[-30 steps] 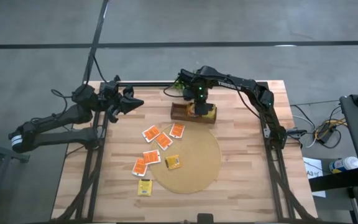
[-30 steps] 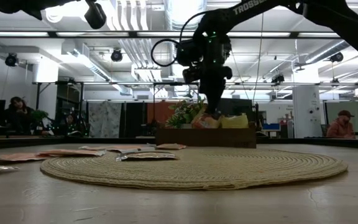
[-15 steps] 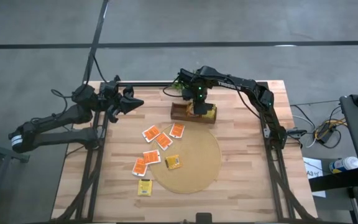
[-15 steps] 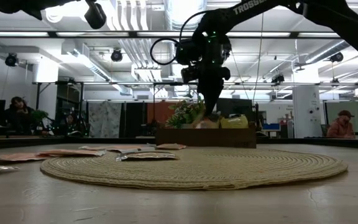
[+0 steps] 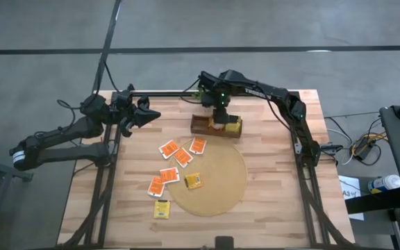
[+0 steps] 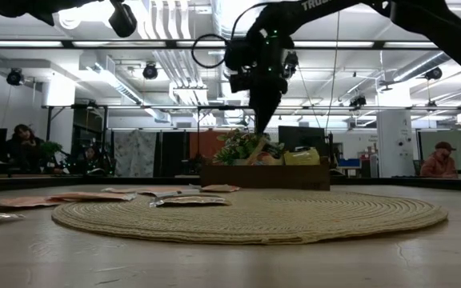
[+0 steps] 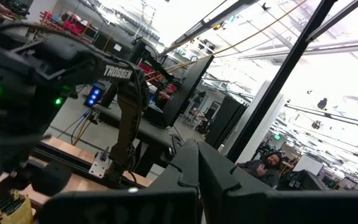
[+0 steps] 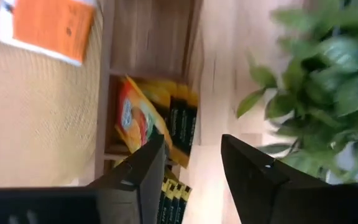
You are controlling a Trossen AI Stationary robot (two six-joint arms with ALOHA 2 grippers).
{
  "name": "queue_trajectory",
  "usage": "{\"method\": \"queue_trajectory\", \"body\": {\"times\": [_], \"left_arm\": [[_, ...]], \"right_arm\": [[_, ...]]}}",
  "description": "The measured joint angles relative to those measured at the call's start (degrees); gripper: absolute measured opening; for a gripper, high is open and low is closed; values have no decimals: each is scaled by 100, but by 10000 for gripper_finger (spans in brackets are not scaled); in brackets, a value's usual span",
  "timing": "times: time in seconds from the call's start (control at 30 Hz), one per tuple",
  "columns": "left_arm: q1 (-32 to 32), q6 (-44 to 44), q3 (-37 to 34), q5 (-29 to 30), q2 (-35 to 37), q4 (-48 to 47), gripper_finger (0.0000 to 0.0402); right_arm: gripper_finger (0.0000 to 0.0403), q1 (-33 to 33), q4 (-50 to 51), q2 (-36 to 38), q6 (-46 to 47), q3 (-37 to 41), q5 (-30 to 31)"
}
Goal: Pick & Place Tea
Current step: Put the orange tea bag into the middle section of the wooden organizer
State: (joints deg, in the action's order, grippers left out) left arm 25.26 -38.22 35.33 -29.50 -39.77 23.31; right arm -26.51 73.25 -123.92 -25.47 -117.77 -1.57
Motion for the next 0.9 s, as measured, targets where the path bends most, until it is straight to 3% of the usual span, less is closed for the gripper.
{"method": "queue_trajectory", "body": {"times": [0.2, 0.9], "left_arm": [[-1, 0, 0, -2, 0, -2, 0], [-1, 2, 0, -7, 0, -1, 0]], "right_arm": [[148, 11, -50, 7, 146, -302, -899], [132, 230, -621, 7, 452, 600, -1098]]}}
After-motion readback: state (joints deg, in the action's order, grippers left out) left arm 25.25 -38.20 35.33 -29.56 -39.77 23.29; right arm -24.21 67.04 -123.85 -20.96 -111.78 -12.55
